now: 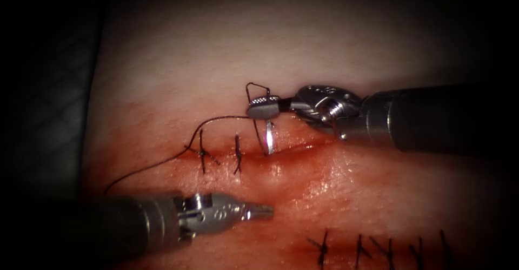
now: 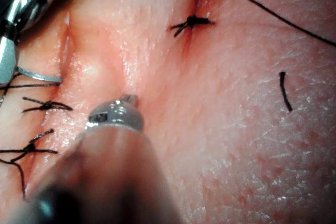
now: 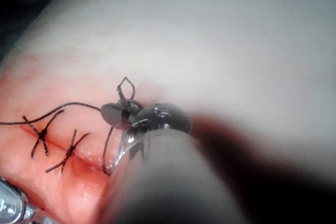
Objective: Wound Closure
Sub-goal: Throw the needle through the bottom portion of the cut.
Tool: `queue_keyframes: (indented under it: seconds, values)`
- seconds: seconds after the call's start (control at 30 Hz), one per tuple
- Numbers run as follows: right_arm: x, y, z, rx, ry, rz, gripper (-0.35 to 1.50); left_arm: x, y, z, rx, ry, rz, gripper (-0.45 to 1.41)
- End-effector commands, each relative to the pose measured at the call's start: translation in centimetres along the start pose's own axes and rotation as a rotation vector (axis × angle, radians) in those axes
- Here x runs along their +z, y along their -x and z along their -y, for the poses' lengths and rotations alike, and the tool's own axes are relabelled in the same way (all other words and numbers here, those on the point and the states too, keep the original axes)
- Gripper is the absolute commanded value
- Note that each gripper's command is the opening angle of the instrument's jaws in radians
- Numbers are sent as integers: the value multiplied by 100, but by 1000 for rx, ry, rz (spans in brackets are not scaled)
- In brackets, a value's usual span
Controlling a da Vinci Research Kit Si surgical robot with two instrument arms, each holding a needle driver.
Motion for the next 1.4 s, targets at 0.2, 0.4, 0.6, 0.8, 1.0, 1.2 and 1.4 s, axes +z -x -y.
queue_keyframes:
  seconds: [0.2,0.4,0.6,0.8,1.0,1.2,1.4]
  values:
    - [9,7,7,341,-41,88,-35,10,-2,1,-3,-2,-1,-37]
    - [14,23,28,476,-114,131,-35,12,-3,3,-4,-3,-1,-37]
    - [16,38,44,581,-187,131,-35,12,-4,2,-4,-3,-1,-37]
    - [21,64,30,790,-151,160,-35,11,-3,2,-4,-3,-1,-37]
    - [10,64,17,765,-57,161,-35,11,-4,1,-4,-3,0,-37]
    - [5,68,15,732,-25,154,-35,12,-4,1,-5,-4,0,-38]
    - [7,56,23,352,-130,54,4,11,-5,-1,-5,-4,0,-38]
